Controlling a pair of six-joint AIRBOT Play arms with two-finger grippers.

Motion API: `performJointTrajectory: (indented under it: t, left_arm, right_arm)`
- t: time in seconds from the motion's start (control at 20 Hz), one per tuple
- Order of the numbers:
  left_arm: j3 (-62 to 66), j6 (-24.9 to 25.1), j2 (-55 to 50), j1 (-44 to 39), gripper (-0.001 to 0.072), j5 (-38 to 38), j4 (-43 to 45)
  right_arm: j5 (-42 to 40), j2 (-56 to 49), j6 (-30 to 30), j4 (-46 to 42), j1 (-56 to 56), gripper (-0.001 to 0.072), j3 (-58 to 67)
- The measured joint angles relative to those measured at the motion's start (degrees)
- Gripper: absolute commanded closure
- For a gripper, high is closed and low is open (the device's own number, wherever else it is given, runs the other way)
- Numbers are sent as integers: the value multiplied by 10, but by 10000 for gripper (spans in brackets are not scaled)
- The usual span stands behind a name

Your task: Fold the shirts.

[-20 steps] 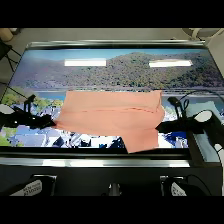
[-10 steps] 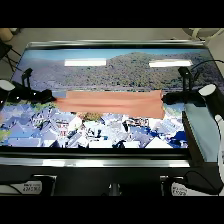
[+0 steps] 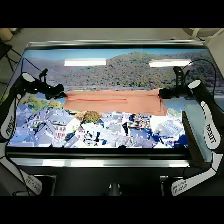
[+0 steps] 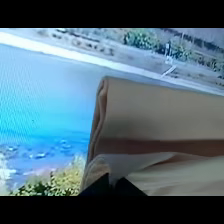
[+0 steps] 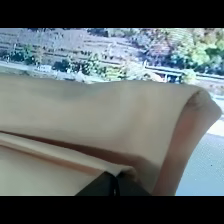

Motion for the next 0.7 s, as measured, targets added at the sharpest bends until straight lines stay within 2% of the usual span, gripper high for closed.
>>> performJointTrajectory:
  t: [0.05, 0.1, 0.15, 0.25, 0.55, 0.7]
  left_arm:
    - [5, -5, -6, -2, 120, -1, -2]
    - [11, -10, -10, -3, 117, -3, -4]
    - [20, -13, -12, -3, 90, -6, -8]
    - [41, -16, -9, 1, 90, -16, -12]
    - [86, -13, 60, 16, 101, -49, -16]
    - [91, -9, 105, 5, 101, -78, -16]
  right_arm:
    - [2, -4, -4, 0, 0, 472, 2]
    - [4, -5, -8, 1, -1, 217, 4]
    - [9, -4, -12, 2, -2, 54, 6]
    - [25, 10, -22, -1, -12, 17, 12]
    - [115, 18, -11, -75, -60, 8, 24]
    - [158, -10, -1, -57, -66, 8, 25]
